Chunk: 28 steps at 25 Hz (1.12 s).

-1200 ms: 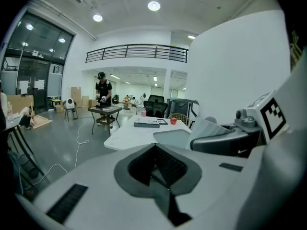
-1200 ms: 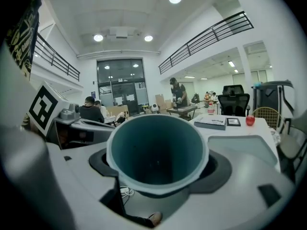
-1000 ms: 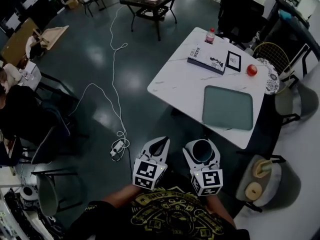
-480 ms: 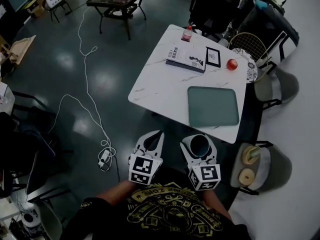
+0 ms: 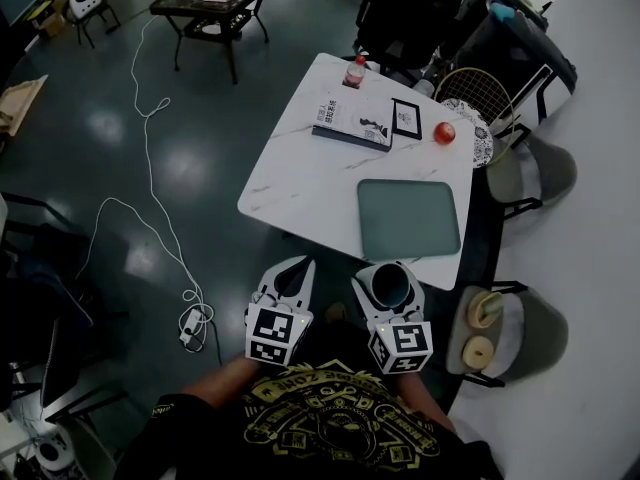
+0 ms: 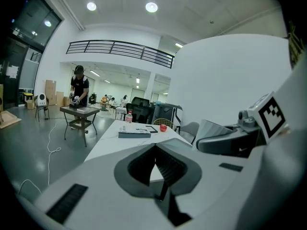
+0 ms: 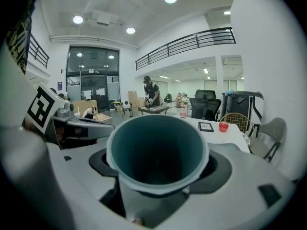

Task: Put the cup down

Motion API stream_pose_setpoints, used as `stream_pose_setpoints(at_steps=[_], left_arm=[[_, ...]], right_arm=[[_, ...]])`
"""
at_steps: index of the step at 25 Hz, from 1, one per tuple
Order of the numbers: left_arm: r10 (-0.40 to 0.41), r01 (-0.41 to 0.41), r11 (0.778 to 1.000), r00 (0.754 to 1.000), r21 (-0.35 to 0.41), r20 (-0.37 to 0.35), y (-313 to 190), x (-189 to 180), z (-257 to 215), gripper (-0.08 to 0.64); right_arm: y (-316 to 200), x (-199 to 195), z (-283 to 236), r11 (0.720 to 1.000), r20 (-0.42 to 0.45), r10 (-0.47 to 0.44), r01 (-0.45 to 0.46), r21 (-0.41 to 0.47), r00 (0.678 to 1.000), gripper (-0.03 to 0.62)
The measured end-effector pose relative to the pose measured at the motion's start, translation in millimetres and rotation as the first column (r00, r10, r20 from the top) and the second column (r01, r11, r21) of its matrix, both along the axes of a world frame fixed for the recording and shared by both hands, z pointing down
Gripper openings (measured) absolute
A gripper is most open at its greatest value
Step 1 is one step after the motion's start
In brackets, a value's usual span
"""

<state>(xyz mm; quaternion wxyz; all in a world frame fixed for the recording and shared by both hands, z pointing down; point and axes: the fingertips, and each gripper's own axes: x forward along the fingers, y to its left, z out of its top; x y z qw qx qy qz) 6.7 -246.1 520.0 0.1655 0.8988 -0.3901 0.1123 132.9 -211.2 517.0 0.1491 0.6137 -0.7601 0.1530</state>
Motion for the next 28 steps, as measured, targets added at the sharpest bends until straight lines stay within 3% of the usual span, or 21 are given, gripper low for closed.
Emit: stream_pose_setpoints(at_steps=[9, 28], left_arm=[[-0.043, 0.043, 0.999, 0.999, 0.003, 0.012, -34, 28, 1, 0.009], [-0.112, 0.116, 0.991, 0.991, -0.062, 0.069, -91, 143, 37, 0.009]], right_arm=[[-35, 36, 12, 0.999, -0.002, -0.033, 0.033, -0.012, 0.999, 0.379], [-122, 149, 45, 0.99, -0.019, -0.138, 0.138, -0.007, 0.99, 0.379]])
